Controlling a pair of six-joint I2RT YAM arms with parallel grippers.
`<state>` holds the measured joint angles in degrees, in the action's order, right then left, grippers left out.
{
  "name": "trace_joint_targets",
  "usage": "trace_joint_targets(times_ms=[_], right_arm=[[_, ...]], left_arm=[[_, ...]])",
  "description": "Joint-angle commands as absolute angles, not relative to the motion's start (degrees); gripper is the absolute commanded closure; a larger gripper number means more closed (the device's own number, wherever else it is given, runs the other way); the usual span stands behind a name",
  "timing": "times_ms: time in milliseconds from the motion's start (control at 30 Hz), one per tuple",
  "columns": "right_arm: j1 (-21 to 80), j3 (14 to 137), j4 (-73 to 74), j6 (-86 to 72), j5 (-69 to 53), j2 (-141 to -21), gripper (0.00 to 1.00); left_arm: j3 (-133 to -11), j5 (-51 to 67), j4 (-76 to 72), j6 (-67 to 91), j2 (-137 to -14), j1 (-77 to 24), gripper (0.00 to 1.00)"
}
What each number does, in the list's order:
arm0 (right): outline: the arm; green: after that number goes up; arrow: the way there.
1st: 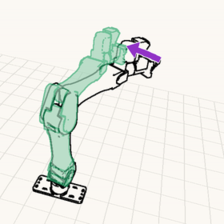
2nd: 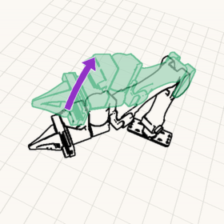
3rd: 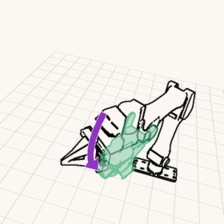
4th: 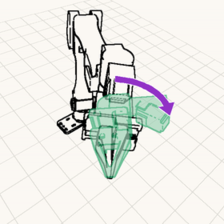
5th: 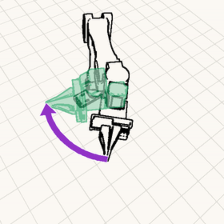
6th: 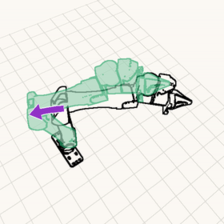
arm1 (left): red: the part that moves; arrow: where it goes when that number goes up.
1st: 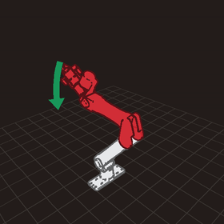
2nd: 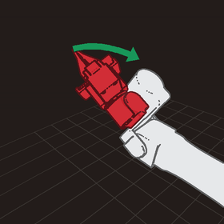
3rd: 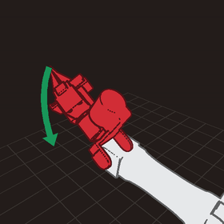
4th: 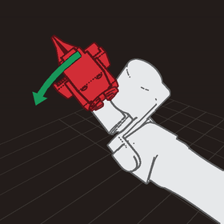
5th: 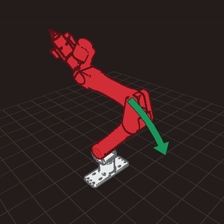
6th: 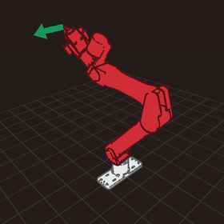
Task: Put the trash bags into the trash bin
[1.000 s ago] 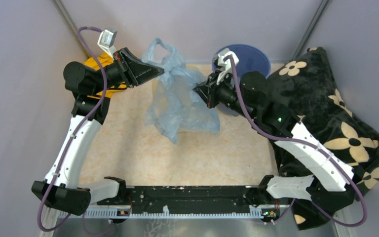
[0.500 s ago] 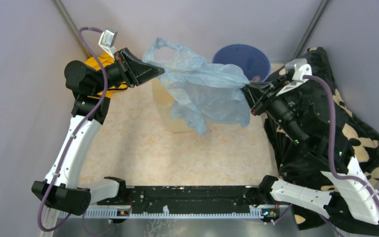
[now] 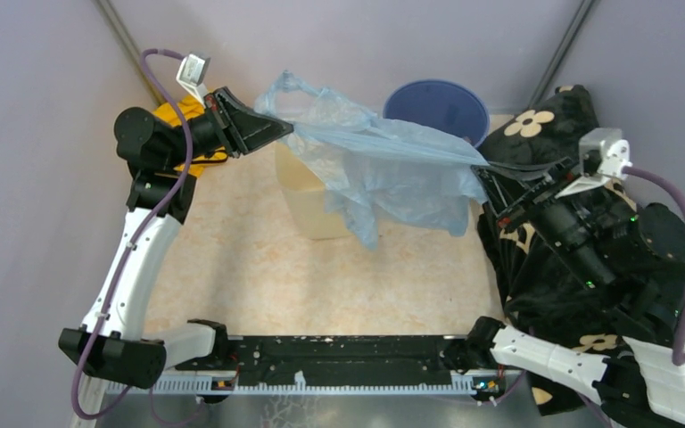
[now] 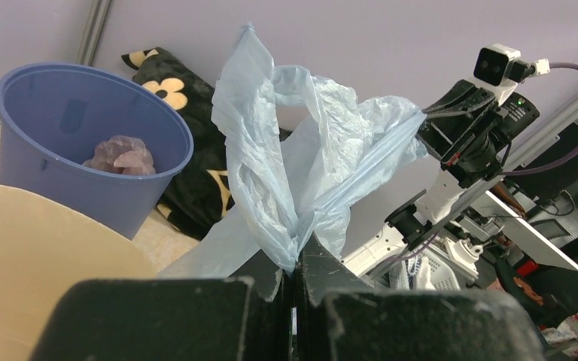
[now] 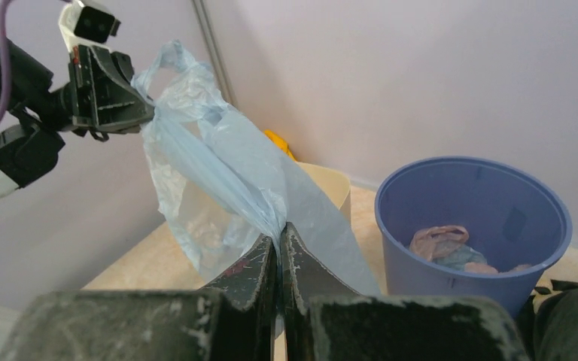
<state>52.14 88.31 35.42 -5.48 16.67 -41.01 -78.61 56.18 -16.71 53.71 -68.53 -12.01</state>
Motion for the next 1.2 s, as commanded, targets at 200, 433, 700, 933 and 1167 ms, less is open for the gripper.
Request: trace_joint_targets(times_ms=[200,433,700,933,1167], right_arm=[[52.7,91.2,30.9,-3.6,26.1,-36.4,1.00],[52.6,95.8,37.5,-4.2,21.9,-42.6,0.42],[52.6,92.9,40.1,-4.3,14.9,-44.2,0.32],[52.6,85.2,39.7,-8.6,-4.0,-49.4,0.31],[52.6,71.0,28.8,-18.9,-1.1,-47.4,0.25]], left_arm=[[-78.5,56.9,-17.4,53.3,-67.2,-9.7,1.00],[-80.4,58.5,-27.3,62.0,-68.8,-9.6,1.00],[-86.7,57.5,-27.1,63.2,-72.5,-9.6,1.00],[-86.6,56.3,-29.4,64.5,-74.5,-9.6,1.00],[-86.7,54.8,-32.4,66.7,-76.1,-9.6,1.00]])
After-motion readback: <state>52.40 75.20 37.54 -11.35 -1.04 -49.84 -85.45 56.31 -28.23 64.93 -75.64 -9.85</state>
